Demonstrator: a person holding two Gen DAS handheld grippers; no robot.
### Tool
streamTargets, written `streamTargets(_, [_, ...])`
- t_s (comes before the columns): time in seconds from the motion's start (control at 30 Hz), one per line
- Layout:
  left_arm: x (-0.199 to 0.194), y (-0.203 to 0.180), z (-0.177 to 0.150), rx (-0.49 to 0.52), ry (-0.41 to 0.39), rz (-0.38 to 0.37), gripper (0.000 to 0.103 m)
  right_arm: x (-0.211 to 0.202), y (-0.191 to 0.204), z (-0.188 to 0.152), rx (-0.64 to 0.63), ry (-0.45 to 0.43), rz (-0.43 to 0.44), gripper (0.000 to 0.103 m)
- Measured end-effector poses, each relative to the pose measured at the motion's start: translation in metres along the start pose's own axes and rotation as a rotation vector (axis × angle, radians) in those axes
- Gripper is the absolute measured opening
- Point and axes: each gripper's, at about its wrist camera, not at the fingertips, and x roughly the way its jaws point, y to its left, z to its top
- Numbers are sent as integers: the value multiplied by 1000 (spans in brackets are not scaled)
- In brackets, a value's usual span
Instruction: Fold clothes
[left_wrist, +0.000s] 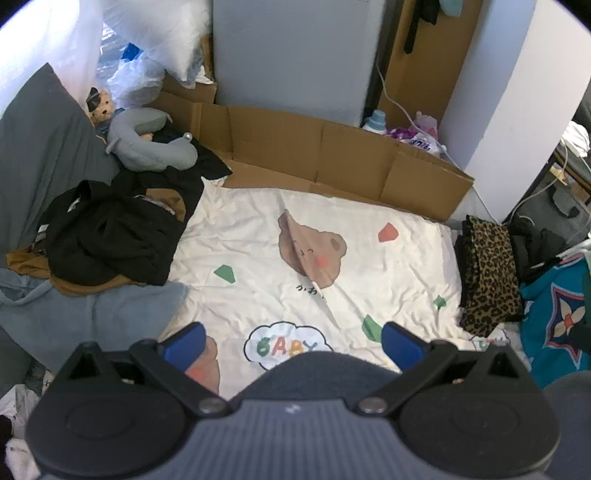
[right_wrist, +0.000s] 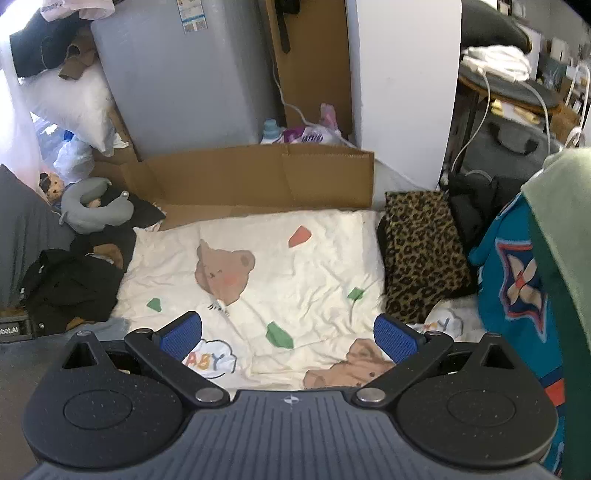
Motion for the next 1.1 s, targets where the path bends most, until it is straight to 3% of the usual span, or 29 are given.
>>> streamTargets(0.27, [-3,6,-1,-27,-11,7,102,0,-1,-2,-2,0,-3,102])
streamTargets(1.1, [-8,-13,-6,36,-53,51,102,8,-9,3,0,68,16,102])
